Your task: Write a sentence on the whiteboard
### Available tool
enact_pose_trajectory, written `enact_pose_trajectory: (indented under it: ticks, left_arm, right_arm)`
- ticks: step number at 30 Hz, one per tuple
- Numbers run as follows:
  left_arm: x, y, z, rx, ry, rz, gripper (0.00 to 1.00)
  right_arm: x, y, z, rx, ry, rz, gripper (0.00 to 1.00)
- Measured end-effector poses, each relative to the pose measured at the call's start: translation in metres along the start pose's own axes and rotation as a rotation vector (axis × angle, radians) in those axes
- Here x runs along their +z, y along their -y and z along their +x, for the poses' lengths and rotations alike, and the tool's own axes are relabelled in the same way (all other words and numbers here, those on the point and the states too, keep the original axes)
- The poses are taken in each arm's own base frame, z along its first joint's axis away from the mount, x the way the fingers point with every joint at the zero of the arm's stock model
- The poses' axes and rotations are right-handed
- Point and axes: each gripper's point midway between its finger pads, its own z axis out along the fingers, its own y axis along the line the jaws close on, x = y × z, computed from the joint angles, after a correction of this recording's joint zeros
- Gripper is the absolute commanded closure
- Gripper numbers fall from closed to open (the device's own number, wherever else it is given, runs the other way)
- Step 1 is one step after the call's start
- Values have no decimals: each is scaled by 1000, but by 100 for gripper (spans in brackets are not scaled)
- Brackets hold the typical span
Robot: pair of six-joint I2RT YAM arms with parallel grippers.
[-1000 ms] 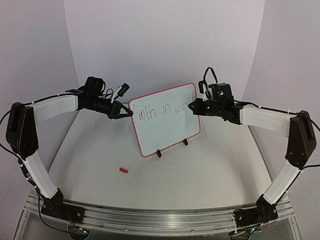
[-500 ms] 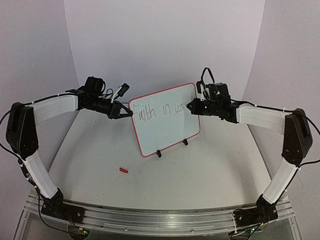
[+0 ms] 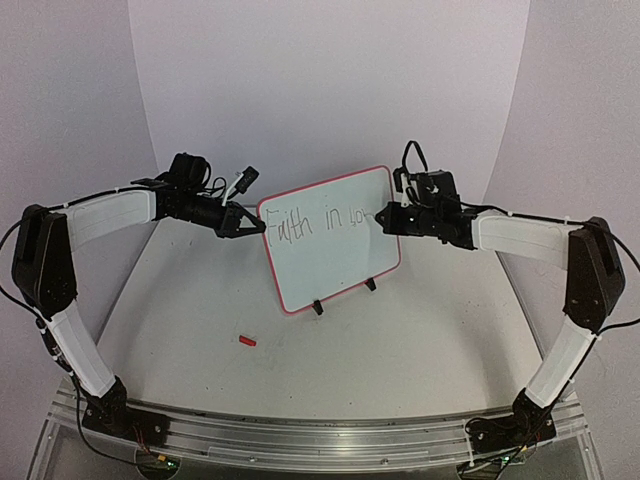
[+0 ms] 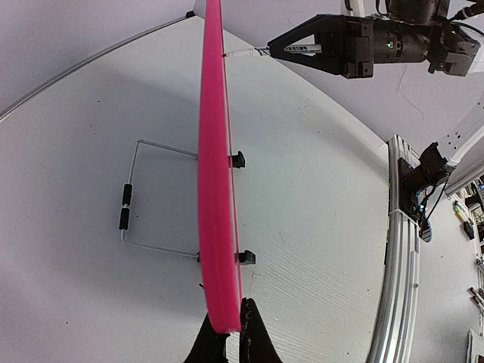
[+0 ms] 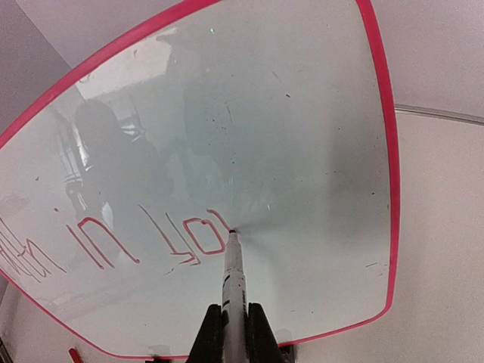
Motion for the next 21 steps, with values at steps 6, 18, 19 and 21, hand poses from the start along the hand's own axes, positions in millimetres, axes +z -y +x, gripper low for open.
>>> enact_pose_trajectory:
  ticks: [6,18,19,21]
  left_arm:
    - [0,0,0,0,0,0,100]
    - [0,0,0,0,0,0,100]
    - [0,0,0,1,0,0,100]
    - [0,0,0,0,0,0,100]
  right_arm:
    - [0,4,0,0,2,23,100]
    - [-3,5,-15,-9,30,52,100]
    - [-4,4,-19,-10,39,50,100]
    - [-5,1,-28,-14,57,47,100]
